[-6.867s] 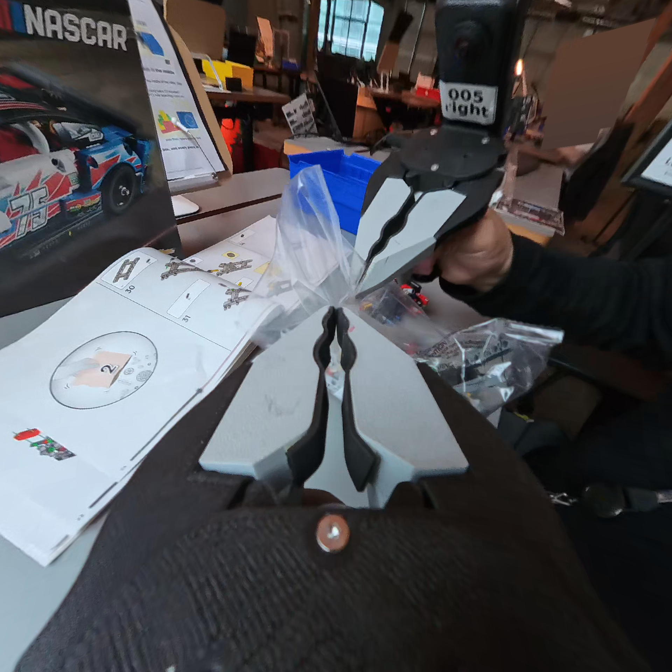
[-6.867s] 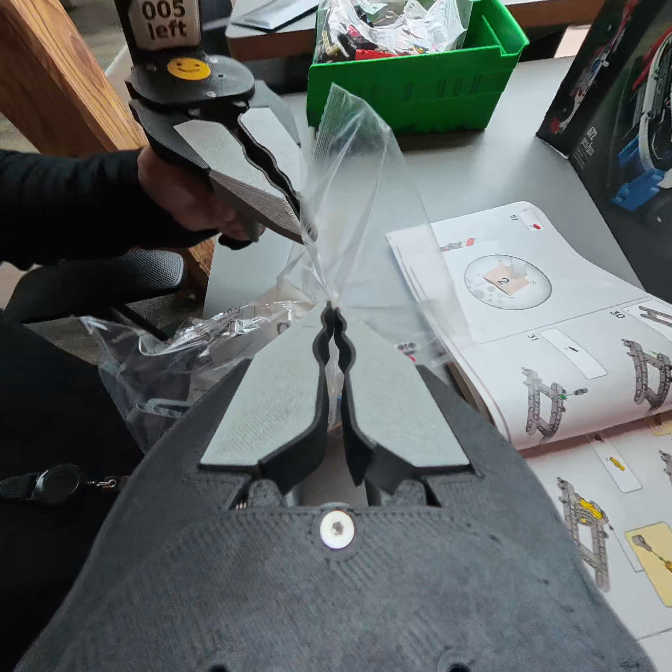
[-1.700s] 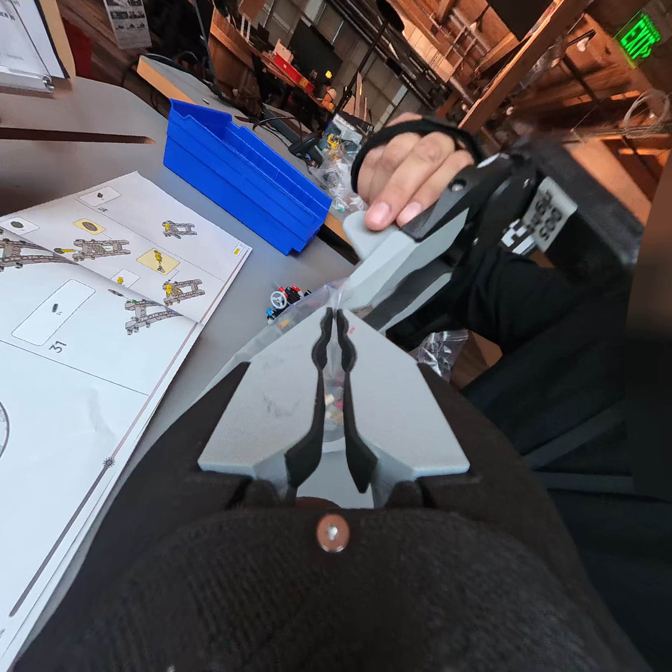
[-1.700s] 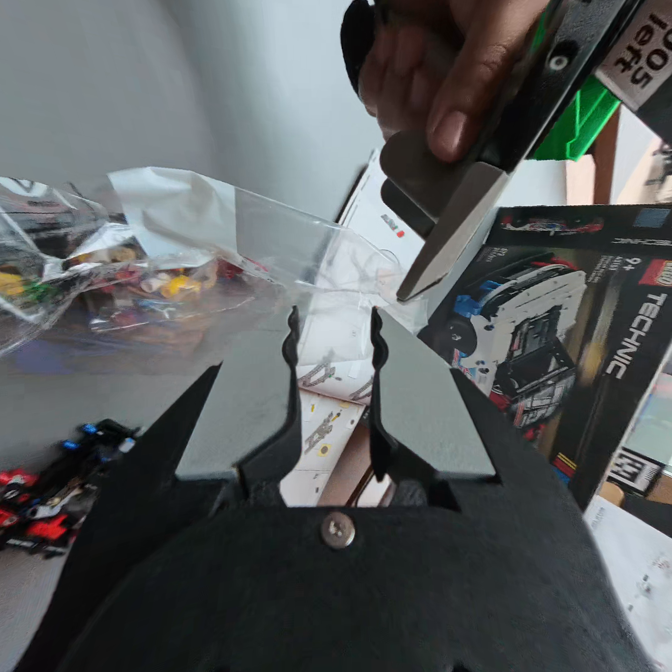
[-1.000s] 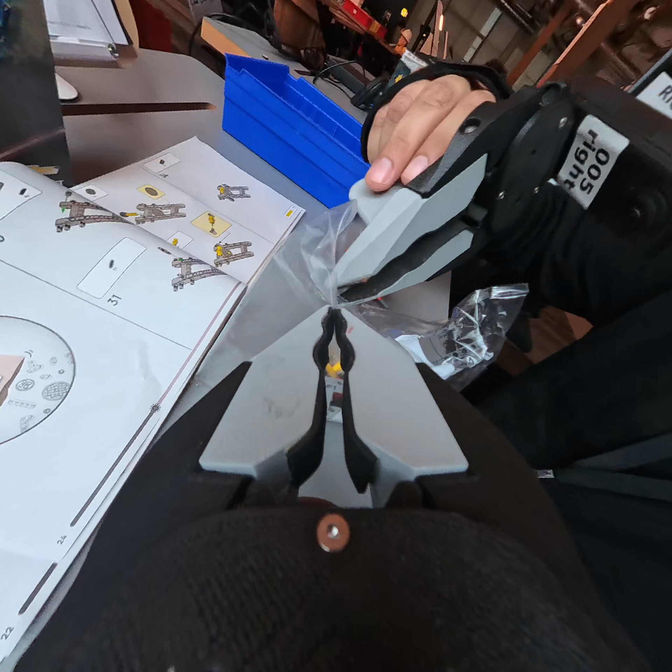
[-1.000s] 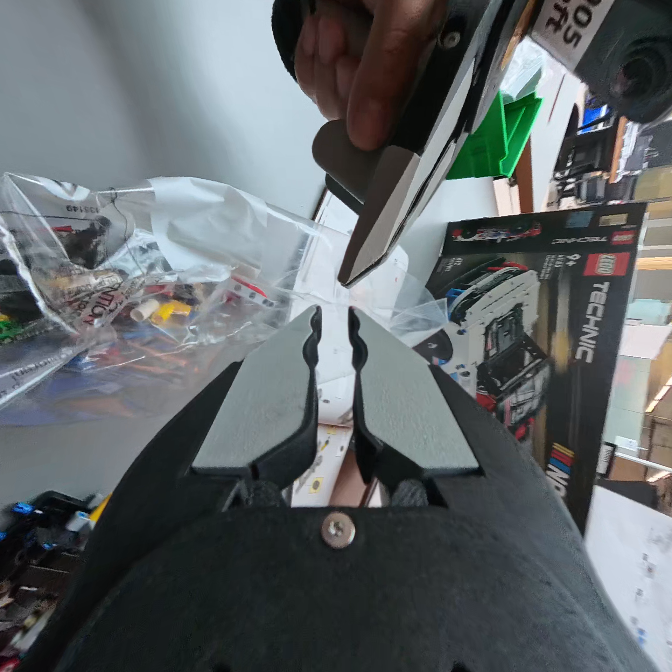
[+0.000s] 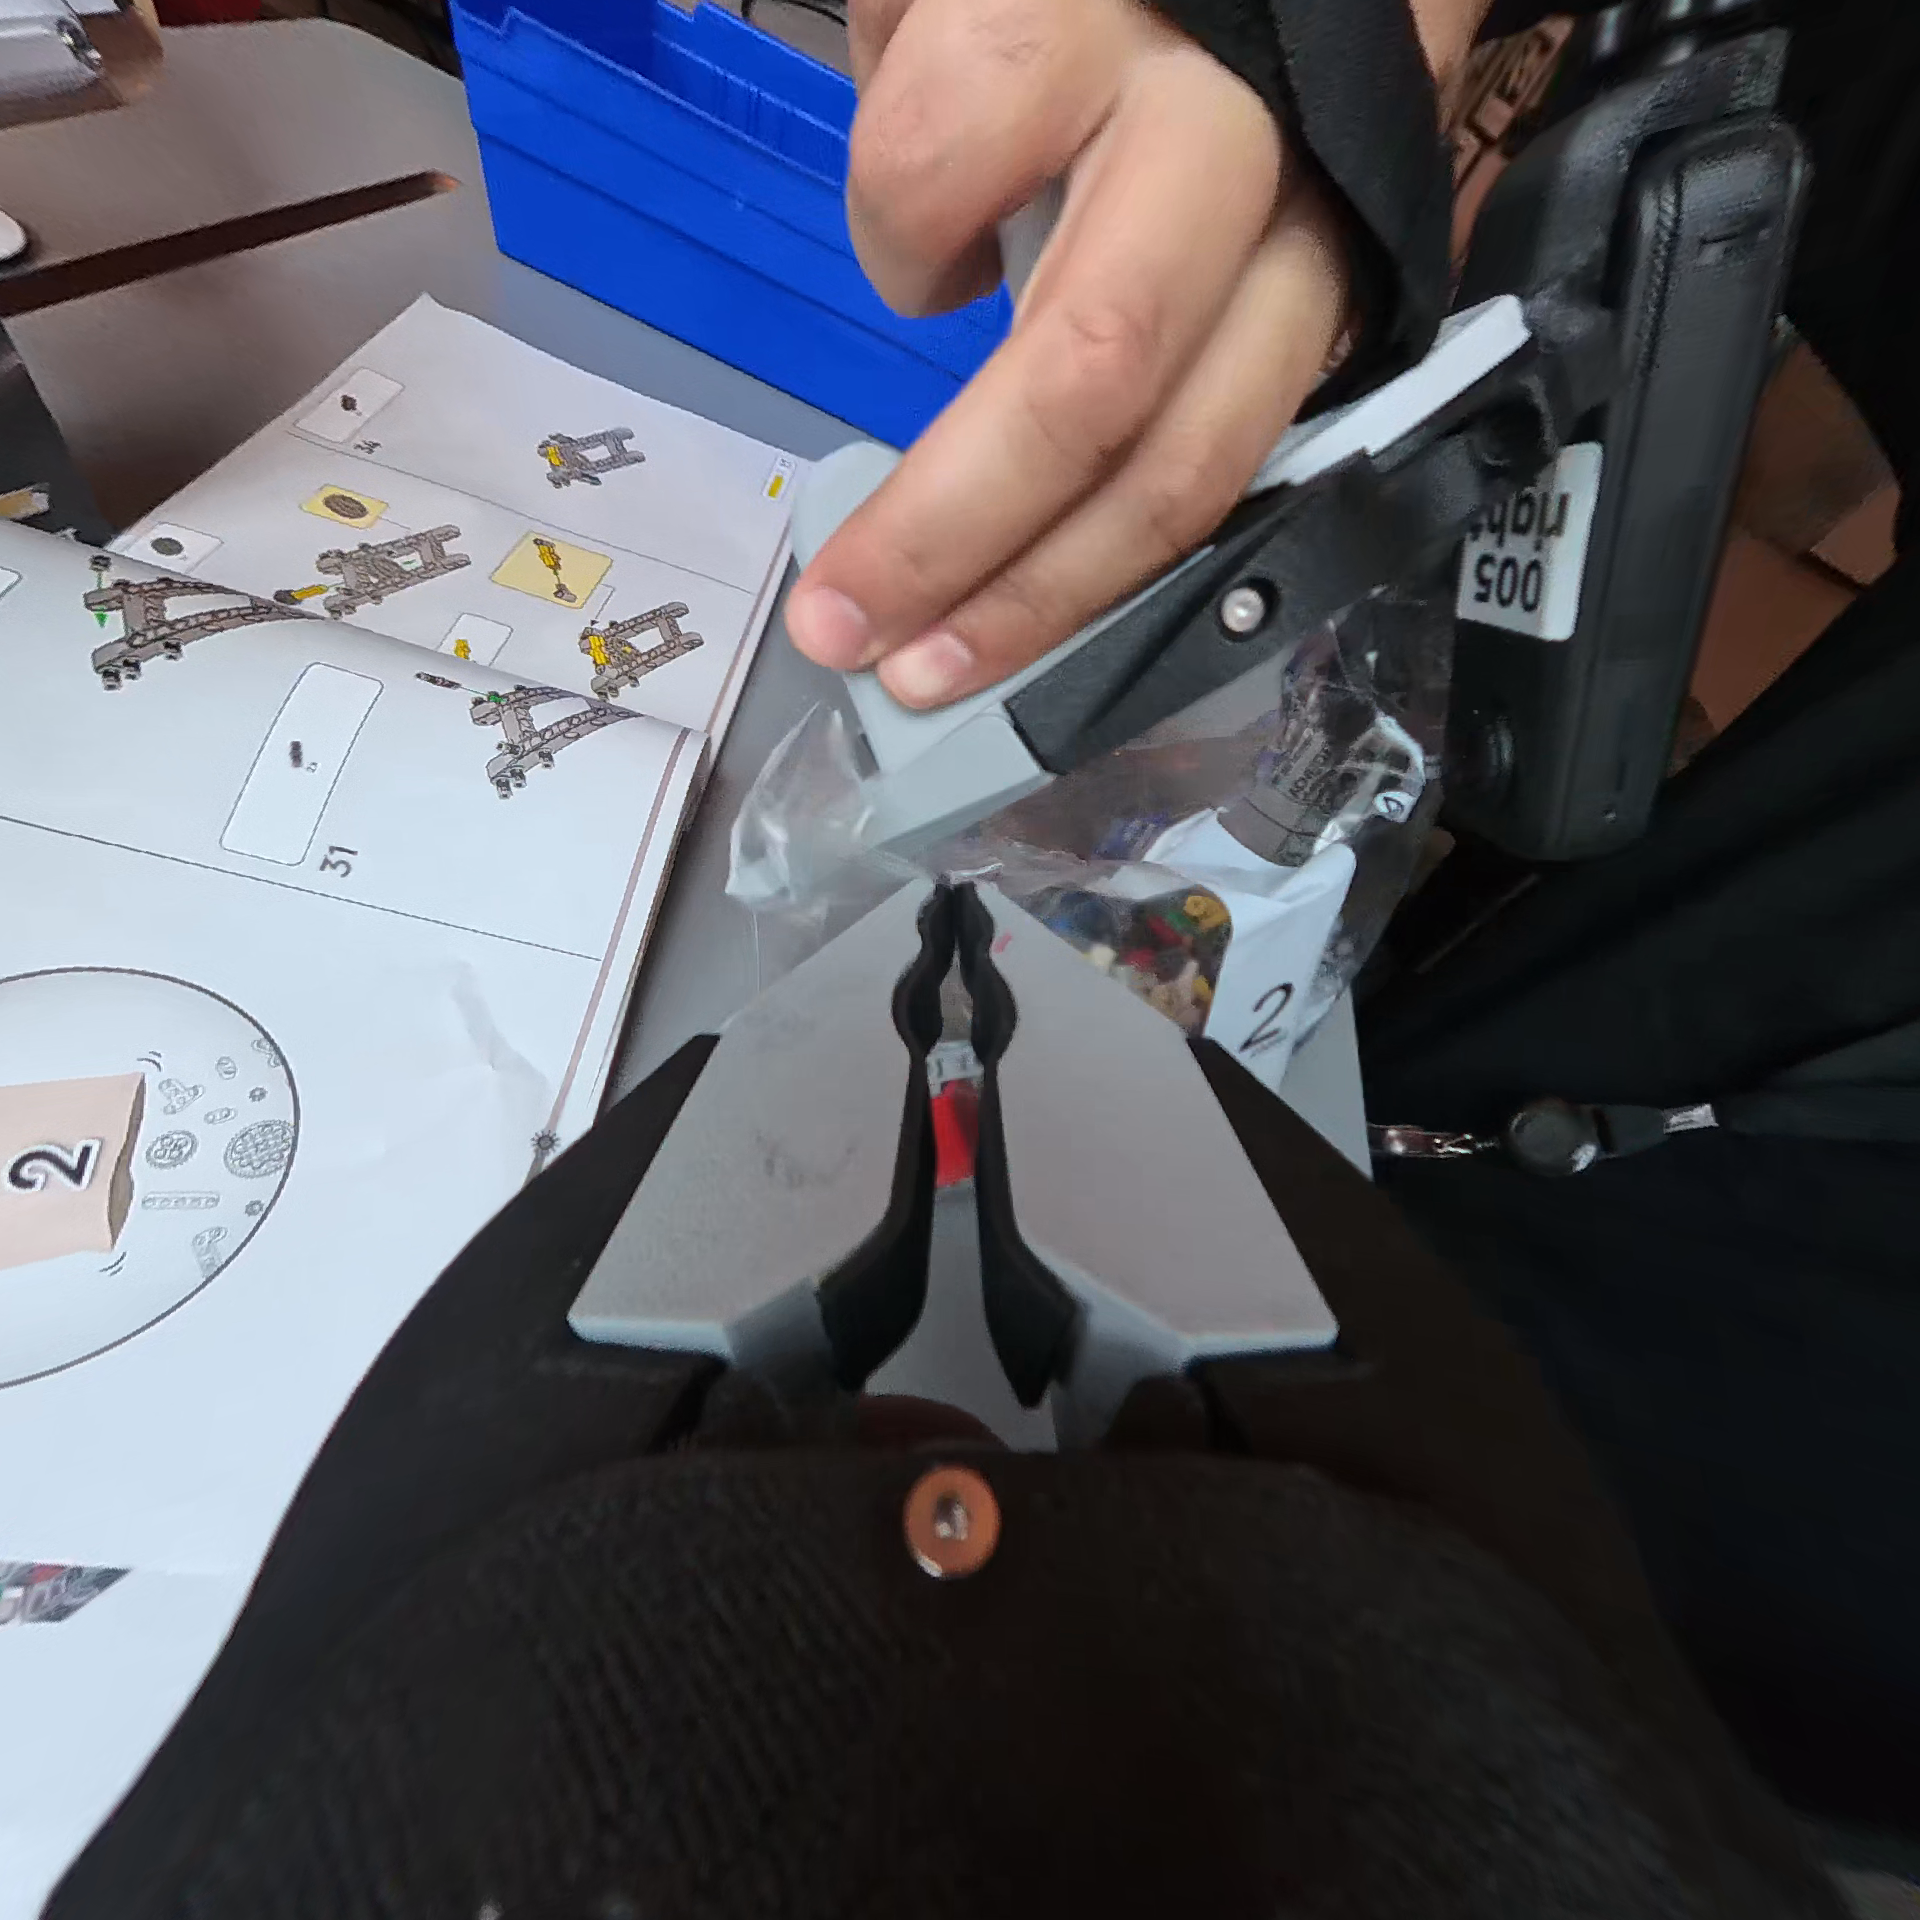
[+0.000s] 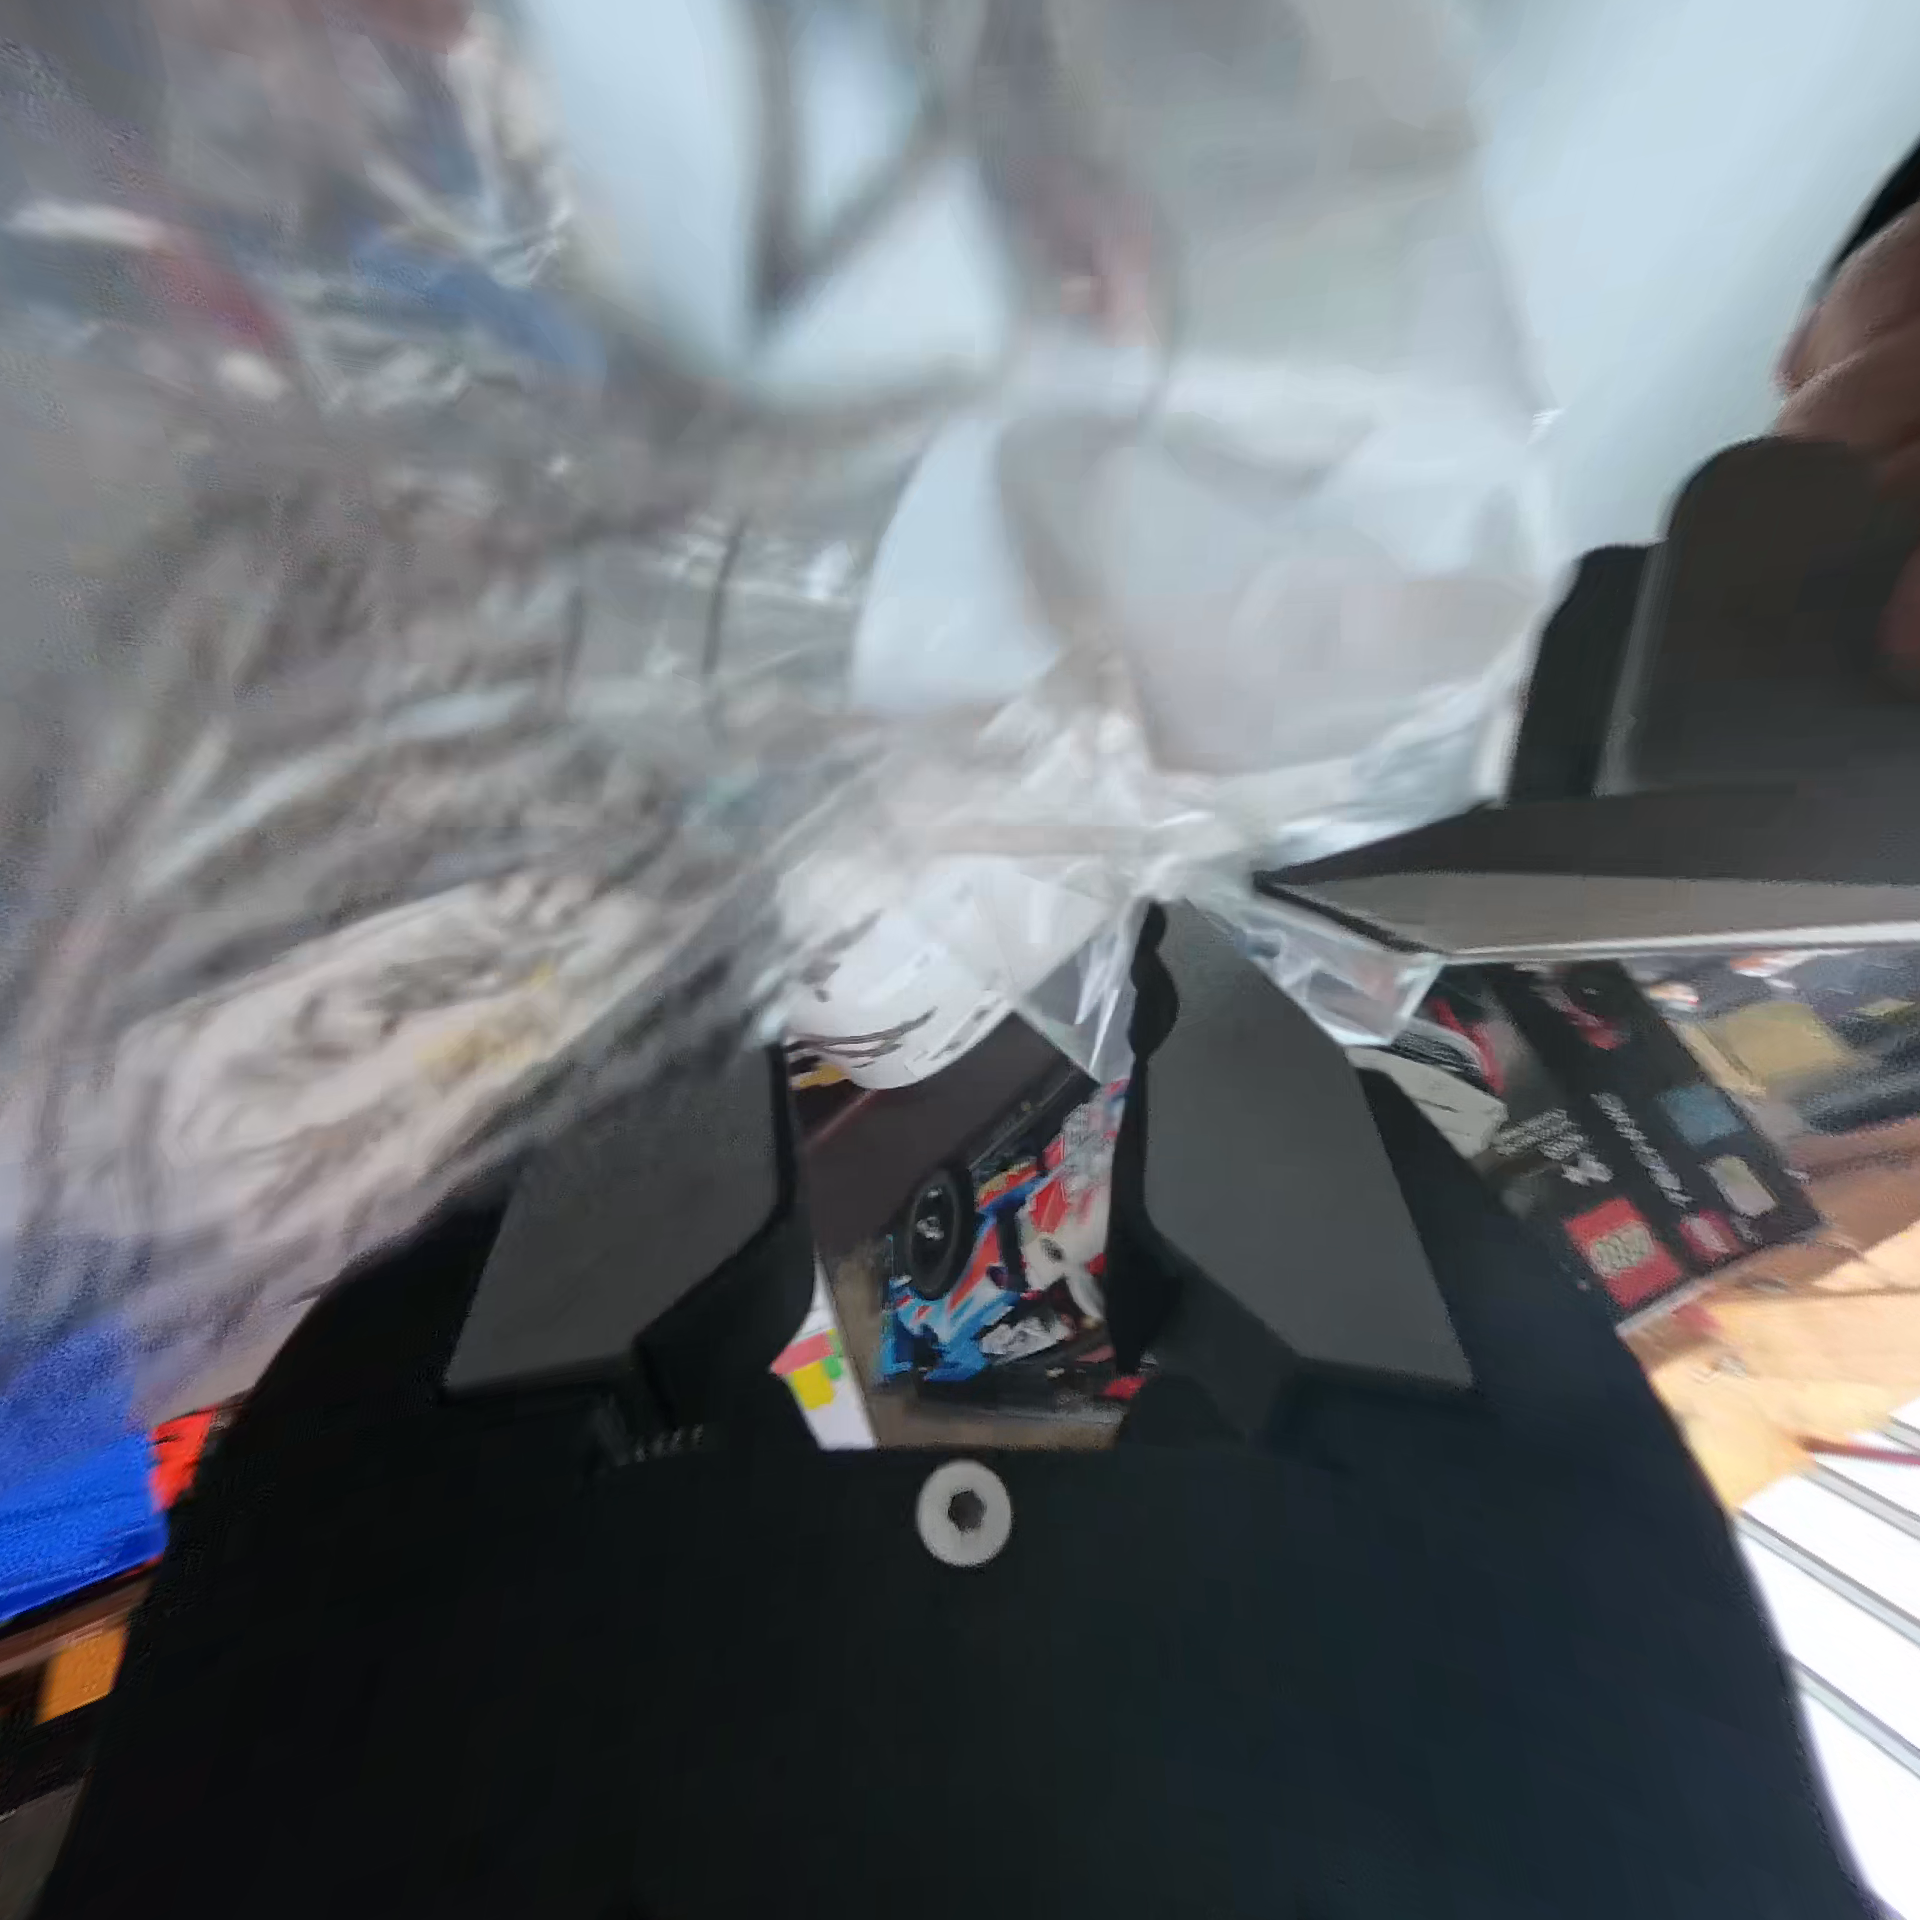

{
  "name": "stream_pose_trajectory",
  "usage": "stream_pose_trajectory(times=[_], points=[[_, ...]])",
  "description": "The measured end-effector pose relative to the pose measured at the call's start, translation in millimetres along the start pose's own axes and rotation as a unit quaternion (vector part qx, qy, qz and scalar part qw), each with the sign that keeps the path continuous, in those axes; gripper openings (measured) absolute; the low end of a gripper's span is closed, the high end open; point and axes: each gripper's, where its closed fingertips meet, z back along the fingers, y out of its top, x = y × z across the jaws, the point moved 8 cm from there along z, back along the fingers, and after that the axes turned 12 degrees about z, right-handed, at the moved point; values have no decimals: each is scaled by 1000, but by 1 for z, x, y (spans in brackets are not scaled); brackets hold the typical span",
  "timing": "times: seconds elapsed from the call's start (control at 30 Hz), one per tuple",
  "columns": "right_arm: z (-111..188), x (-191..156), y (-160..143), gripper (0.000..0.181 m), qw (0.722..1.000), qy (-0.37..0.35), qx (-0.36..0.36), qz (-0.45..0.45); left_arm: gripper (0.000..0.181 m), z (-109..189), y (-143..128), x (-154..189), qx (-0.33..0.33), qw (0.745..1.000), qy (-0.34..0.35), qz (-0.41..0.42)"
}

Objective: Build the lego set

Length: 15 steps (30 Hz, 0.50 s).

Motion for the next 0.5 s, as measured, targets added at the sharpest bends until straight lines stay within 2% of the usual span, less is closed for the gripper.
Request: stream_pose_trajectory(times=[0.03,0.17,0.2,0.3,0.33,0.4,0.5], points=[[1,-1,0,68,1000,12,11,-10,0,3,0,1,13,1000,4,3],[10,1,2,46,1000,-9,2,17,0,12,-1,4,56,998,15,12],[10,1,5,47,1000,-13,1,22,0,12,0,5,64,998,14,11],[6,0,10,87,1000,-21,-9,-15,0,17,4,10,83,997,-4,6],[7,2,11,84,999,-26,-3,-38,0,20,5,9,92,996,-13,9],[13,7,15,46,997,-26,31,-67,0,18,1,5,88,996,-21,20],[14,13,12,25,998,-39,18,-56,0,13,1,5,82,996,25,5]])
